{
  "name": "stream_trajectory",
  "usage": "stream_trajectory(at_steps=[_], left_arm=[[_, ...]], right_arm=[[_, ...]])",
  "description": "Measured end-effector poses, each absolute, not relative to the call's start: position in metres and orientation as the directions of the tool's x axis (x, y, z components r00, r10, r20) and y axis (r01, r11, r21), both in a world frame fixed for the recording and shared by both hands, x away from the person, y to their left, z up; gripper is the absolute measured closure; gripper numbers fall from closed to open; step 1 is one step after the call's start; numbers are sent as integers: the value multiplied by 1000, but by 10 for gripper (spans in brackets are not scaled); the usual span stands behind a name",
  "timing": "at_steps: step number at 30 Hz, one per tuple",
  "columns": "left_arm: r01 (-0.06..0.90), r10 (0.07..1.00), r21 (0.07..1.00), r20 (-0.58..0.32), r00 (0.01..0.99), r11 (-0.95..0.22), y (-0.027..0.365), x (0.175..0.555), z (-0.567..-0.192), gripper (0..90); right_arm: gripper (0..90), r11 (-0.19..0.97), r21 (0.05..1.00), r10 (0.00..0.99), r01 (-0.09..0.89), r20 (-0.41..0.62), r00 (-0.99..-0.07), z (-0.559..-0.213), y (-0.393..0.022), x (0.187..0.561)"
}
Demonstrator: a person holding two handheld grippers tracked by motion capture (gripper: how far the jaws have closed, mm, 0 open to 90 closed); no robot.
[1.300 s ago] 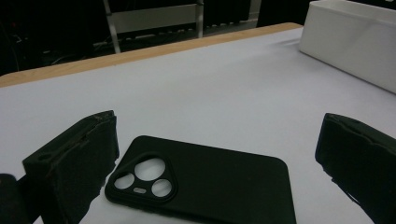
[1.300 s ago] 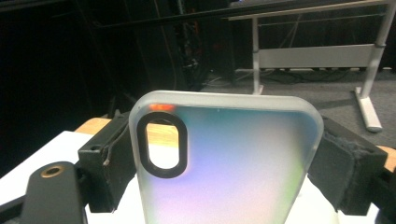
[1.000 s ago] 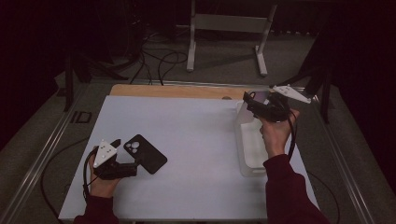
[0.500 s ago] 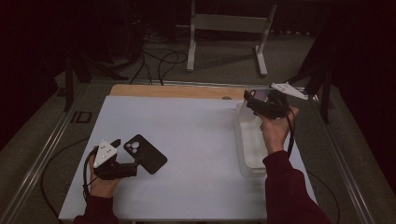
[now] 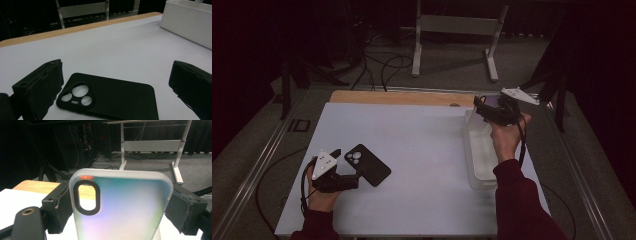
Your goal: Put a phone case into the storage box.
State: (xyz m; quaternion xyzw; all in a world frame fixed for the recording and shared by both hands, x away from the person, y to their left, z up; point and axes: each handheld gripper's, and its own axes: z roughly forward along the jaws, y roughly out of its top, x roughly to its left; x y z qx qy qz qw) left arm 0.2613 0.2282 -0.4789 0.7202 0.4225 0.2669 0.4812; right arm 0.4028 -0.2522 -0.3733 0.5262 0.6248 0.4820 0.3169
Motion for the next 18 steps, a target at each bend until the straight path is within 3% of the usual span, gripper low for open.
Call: stream_trajectory(at_steps=[18], left_arm=[[353, 866, 918, -23, 500, -180, 227, 261, -480, 1]], right_arm=[[167, -20, 935, 974, 354, 99, -205, -379, -256, 412]])
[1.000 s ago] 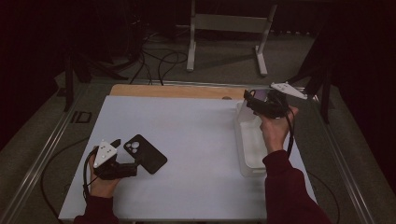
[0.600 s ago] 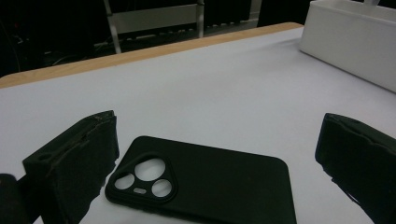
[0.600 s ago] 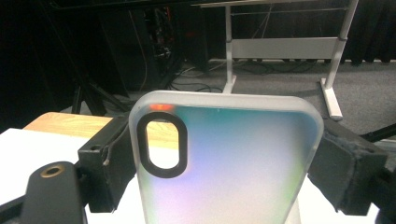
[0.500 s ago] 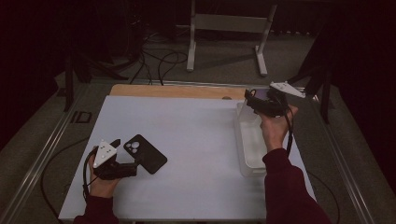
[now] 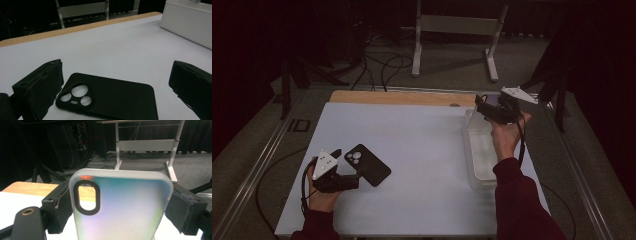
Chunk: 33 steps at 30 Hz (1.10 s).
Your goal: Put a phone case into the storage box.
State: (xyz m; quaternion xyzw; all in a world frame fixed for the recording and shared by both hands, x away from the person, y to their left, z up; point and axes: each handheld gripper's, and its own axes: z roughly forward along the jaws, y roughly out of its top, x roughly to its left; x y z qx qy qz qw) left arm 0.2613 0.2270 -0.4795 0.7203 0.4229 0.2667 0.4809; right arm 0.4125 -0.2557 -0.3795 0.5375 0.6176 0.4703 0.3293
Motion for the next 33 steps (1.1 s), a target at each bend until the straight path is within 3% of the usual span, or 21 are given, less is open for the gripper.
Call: stream_trajectory(at_steps=[33], left_arm=[[338, 867, 926, -25, 497, -168, 228, 259, -478, 1]], right_arm=[[166, 13, 917, 990, 399, 44, -133, -402, -254, 435]])
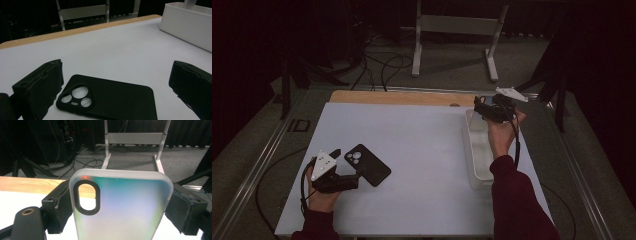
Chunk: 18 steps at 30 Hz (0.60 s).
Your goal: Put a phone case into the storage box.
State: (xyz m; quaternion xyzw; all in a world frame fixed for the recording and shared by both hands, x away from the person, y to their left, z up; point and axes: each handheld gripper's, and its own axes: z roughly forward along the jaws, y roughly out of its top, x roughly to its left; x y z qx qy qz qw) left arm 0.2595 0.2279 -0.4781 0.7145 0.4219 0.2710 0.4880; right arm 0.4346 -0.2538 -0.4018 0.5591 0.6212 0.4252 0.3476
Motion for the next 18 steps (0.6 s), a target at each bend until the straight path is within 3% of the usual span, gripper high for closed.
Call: stream_trajectory(at_steps=[18], left_arm=[[333, 867, 929, -28, 498, -161, 229, 258, -477, 1]], right_arm=[[165, 48, 897, 993, 438, 4, -118, -414, -249, 441]])
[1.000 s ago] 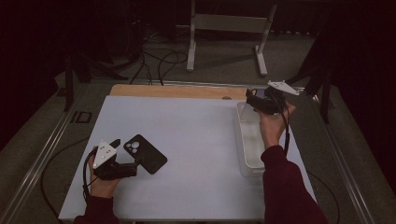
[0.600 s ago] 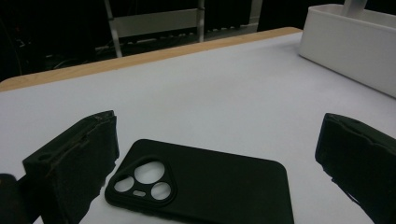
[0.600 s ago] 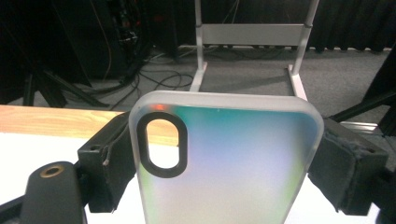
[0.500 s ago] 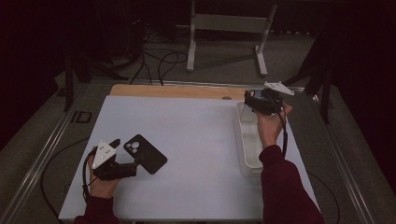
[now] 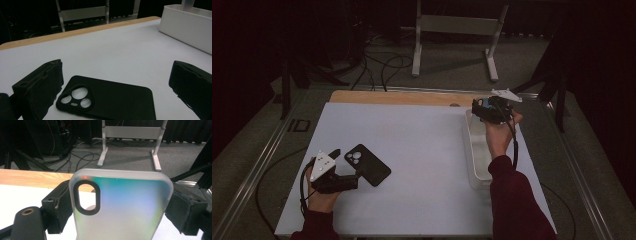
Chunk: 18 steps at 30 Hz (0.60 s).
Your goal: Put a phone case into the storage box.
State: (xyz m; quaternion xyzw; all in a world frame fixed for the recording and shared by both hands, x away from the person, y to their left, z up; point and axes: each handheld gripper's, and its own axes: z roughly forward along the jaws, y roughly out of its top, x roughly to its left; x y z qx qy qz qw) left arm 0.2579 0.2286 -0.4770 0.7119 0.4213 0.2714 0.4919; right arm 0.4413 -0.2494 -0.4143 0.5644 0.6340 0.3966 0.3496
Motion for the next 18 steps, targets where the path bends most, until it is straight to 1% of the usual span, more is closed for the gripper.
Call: stream_trajectory(at_steps=[7, 12, 18], left_arm=[[331, 868, 931, -30, 496, -157, 229, 258, -477, 1], [330, 868, 931, -30, 495, -155, 229, 257, -476, 1], [329, 868, 931, -29, 495, -156, 229, 257, -476, 1]], right_arm=[[165, 49, 890, 993, 454, 6, -119, -419, -247, 445], [165, 71, 875, 993, 478, -17, -116, -425, -245, 448], [165, 60, 869, 994, 491, -7, -108, -428, -244, 451]])
